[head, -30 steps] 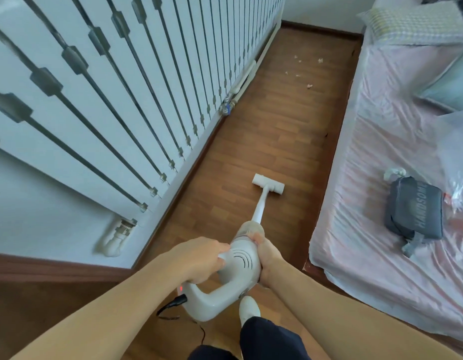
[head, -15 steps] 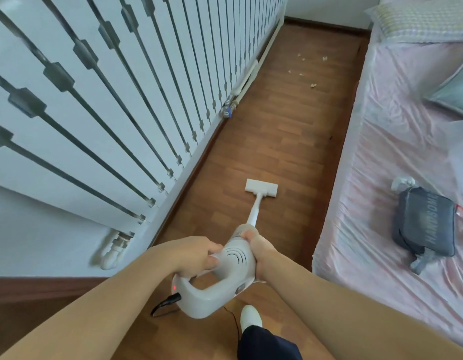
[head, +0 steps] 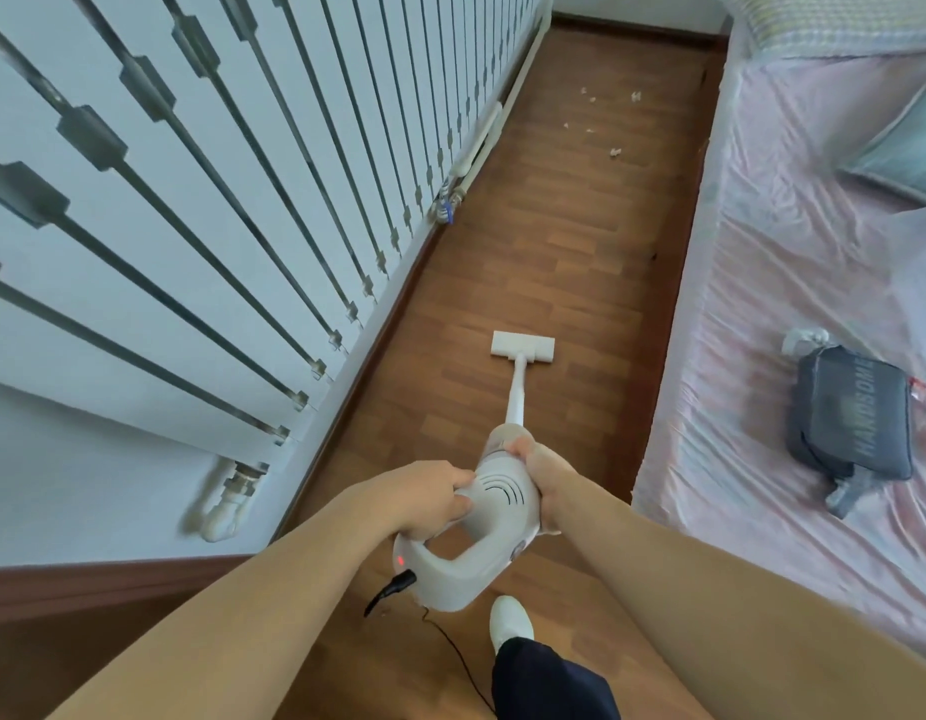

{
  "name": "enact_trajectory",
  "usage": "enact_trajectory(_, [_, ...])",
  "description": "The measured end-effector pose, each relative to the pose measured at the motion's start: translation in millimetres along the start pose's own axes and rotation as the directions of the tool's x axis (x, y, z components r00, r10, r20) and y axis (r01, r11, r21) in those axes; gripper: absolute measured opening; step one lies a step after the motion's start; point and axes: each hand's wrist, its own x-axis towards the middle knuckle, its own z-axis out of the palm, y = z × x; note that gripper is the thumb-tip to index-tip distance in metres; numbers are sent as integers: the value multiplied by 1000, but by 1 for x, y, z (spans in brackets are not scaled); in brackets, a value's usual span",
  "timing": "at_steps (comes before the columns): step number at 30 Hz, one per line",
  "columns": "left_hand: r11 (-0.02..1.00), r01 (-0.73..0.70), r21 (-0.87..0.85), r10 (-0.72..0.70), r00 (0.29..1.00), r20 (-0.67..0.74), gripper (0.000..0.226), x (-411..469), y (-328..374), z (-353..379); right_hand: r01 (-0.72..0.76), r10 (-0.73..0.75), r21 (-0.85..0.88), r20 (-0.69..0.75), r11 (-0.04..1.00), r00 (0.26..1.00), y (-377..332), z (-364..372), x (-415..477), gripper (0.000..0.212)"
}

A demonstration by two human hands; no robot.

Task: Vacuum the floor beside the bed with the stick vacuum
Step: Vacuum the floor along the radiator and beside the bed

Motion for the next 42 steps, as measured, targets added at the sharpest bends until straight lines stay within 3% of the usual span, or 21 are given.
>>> enact_trajectory(6, [999, -18, 39, 18, 1000, 8, 48, -34, -32, 38, -27, 27, 18, -2, 999, 1000, 54, 24, -25, 34])
enact_trajectory(15, [996, -23, 89, 16, 997, 75, 42, -107, -101, 109, -78, 77, 82, 19, 994, 997, 171, 86, -39, 51])
enact_trajectory(23, [993, -25, 112, 17, 997, 72, 38, -164, -147, 144, -91, 91, 59, -5, 994, 996, 233, 136, -50, 64])
enact_trajectory(33, [998, 13, 54, -16, 998, 56, 36, -215, -212, 164, -110, 112, -59, 27, 992, 993, 270, 210, -68, 73])
enact_trajectory(42, [994, 101, 30, -99, 992, -77, 43, -185, -212, 155, -77, 79, -104, 10, 992, 997, 234, 215, -43, 74])
